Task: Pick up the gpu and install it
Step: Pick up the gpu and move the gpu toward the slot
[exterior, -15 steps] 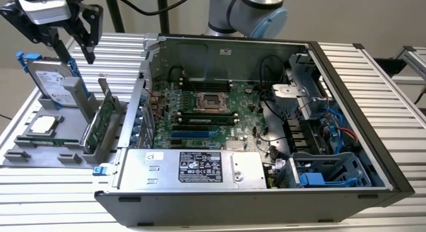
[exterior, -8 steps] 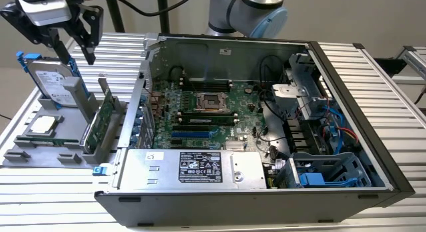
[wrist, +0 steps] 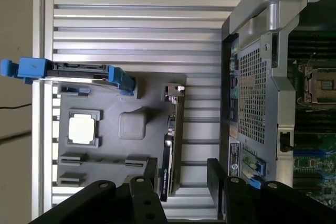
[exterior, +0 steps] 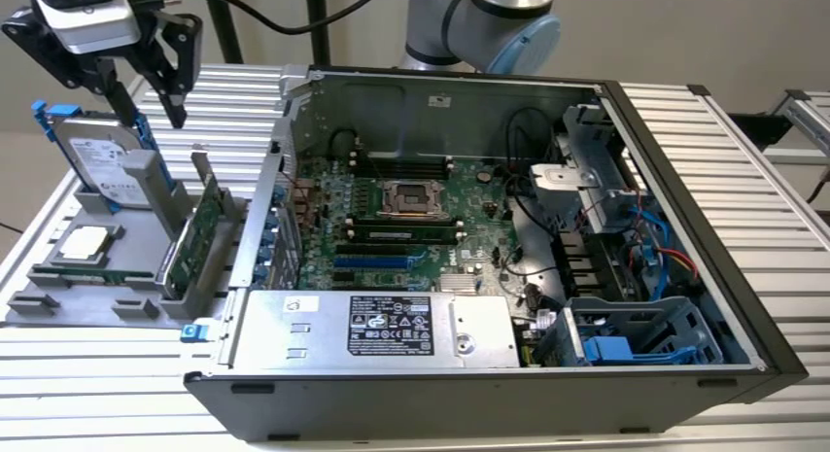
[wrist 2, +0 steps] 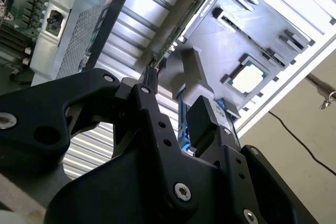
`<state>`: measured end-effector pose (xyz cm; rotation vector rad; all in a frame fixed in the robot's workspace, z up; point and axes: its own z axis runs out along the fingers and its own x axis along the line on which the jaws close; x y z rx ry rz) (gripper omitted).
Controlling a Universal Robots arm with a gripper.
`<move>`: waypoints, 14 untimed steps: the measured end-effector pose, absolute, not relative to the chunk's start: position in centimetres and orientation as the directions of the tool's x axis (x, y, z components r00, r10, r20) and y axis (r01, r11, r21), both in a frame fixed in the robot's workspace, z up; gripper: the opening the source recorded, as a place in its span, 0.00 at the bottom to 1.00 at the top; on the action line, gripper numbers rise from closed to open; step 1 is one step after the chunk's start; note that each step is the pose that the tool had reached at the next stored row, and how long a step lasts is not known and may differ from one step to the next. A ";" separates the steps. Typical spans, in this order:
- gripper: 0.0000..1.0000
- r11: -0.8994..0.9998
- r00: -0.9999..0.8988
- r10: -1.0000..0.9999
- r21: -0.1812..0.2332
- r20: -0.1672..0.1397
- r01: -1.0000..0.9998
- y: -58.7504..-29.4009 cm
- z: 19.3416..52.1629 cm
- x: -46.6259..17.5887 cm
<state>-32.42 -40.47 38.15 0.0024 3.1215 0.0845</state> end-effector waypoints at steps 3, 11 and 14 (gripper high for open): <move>1.00 0.999 -1.000 0.002 0.054 -0.019 0.001 -40.5 38.1 -32.4; 1.00 0.999 -1.000 0.002 0.054 -0.019 0.001 -40.5 37.9 -32.4; 1.00 0.999 -1.000 0.002 0.054 -0.019 0.001 -40.5 37.8 -32.4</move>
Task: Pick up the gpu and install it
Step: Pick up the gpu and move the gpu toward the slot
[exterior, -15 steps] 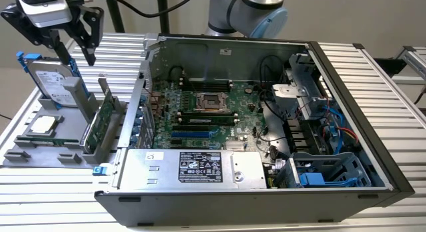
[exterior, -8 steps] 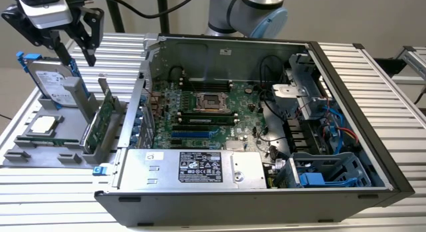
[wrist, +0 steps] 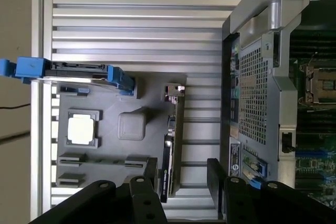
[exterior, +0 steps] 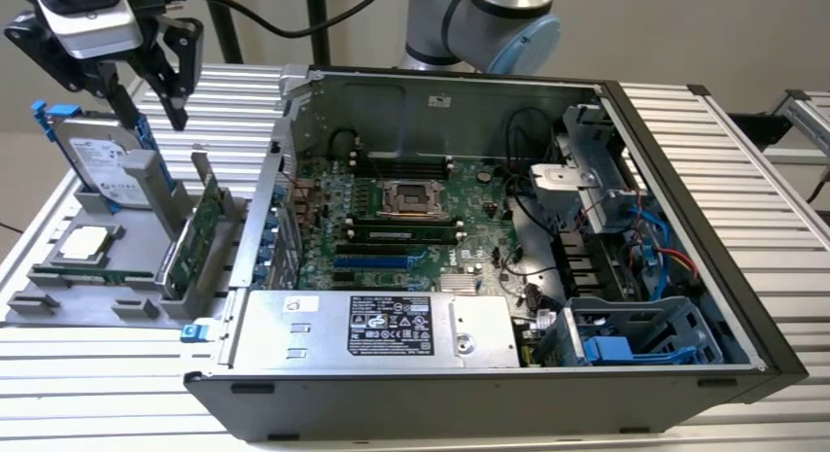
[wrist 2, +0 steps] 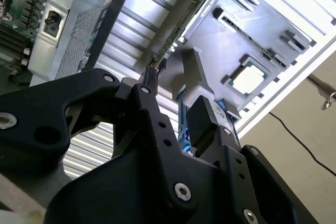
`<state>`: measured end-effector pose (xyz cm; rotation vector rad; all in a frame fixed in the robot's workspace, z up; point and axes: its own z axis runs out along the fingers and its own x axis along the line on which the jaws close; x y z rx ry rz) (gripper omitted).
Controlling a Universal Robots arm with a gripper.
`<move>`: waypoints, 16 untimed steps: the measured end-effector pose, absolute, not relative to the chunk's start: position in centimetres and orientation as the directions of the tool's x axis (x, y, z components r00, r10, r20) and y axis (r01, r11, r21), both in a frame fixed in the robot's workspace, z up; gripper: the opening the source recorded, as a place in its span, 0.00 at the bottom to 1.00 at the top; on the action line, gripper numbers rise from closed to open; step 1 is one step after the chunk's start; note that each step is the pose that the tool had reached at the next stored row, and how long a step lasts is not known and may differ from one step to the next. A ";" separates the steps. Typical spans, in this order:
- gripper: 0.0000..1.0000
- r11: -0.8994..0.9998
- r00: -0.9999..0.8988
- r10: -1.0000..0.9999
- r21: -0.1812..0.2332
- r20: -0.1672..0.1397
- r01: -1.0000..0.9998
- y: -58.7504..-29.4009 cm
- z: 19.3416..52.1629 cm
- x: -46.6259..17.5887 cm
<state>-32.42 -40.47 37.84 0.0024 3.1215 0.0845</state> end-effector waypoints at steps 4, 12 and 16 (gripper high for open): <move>1.00 0.999 -1.000 0.002 0.054 -0.019 0.001 -40.5 37.7 -32.4; 1.00 0.999 -1.000 0.002 0.054 -0.019 0.001 -40.5 37.5 -32.4; 1.00 0.999 -1.000 0.002 0.054 -0.019 0.001 -40.5 37.4 -32.4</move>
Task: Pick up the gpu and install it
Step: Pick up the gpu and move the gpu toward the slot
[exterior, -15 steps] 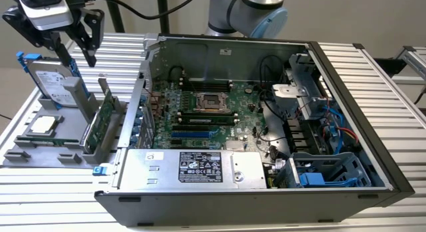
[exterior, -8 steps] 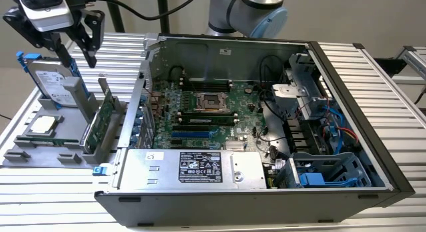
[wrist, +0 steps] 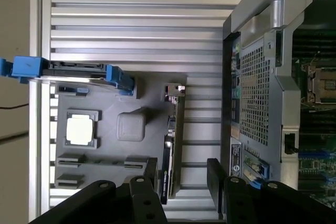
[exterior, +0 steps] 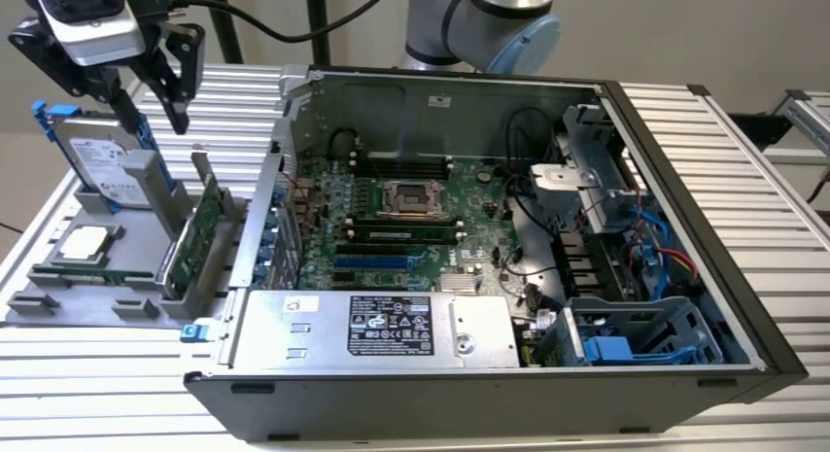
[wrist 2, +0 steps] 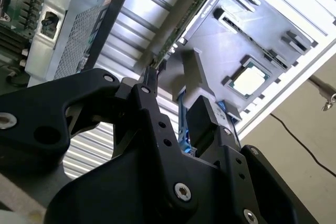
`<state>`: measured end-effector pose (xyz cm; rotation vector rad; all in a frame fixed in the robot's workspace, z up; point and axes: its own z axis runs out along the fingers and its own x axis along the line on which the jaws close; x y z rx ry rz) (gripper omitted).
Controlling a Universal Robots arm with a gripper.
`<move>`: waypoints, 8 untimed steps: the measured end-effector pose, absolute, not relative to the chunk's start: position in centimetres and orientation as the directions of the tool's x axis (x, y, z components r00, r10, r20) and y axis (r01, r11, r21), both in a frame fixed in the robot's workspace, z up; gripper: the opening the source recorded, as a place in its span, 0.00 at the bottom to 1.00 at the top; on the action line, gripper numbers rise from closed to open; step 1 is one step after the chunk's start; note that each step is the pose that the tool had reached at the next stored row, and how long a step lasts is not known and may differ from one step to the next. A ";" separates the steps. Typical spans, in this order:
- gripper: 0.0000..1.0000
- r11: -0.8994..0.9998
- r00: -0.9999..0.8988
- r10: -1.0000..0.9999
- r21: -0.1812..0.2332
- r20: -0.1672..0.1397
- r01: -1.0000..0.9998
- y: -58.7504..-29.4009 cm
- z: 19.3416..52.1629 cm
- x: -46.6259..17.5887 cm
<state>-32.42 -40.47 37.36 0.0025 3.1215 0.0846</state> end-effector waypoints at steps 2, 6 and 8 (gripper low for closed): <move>1.00 0.999 -1.000 0.002 0.054 -0.019 0.001 -40.5 37.3 -32.4; 1.00 0.999 -1.000 0.005 0.054 -0.019 0.004 -40.5 37.1 -32.4; 1.00 0.998 -1.000 0.014 0.054 -0.019 0.013 -40.7 37.0 -32.4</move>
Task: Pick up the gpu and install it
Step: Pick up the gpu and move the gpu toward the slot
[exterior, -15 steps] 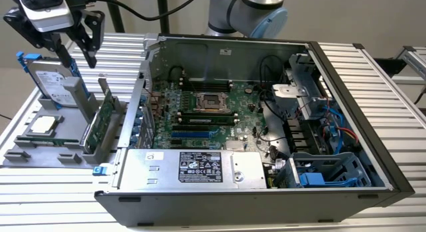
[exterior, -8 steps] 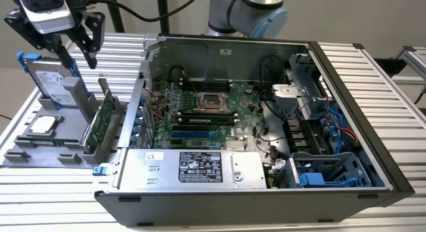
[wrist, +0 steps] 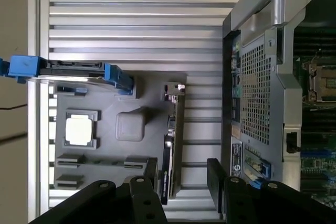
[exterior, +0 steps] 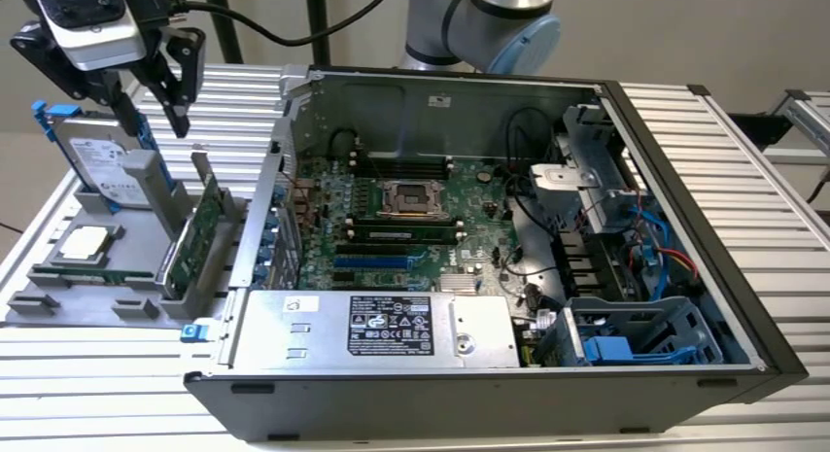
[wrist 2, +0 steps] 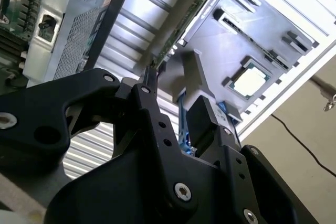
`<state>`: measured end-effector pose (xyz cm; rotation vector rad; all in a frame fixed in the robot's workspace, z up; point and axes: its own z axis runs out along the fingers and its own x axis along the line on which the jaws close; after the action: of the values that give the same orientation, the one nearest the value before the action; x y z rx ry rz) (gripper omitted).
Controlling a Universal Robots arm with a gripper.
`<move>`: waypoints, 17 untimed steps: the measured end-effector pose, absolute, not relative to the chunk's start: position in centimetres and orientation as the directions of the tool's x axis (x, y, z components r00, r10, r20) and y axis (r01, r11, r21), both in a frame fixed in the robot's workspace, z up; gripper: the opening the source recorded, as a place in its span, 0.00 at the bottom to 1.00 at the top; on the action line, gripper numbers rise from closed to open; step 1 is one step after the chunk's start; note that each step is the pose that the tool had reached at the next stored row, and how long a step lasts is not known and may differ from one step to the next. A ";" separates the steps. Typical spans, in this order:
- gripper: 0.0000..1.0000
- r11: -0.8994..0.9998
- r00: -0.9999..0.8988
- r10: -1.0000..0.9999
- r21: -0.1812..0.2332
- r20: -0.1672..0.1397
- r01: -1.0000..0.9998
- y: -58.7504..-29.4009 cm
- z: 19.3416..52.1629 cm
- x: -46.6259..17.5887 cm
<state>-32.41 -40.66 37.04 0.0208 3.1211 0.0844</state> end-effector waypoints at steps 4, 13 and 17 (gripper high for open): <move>1.00 0.998 -0.999 0.039 0.054 -0.019 0.038 -41.0 36.9 -32.4; 1.00 0.995 -0.996 0.082 0.054 -0.019 0.081 -41.8 36.6 -32.4; 1.00 0.995 -0.996 0.083 0.054 -0.019 0.082 -41.8 36.6 -32.4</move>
<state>-32.41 -41.83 36.65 0.1282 3.1168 0.0833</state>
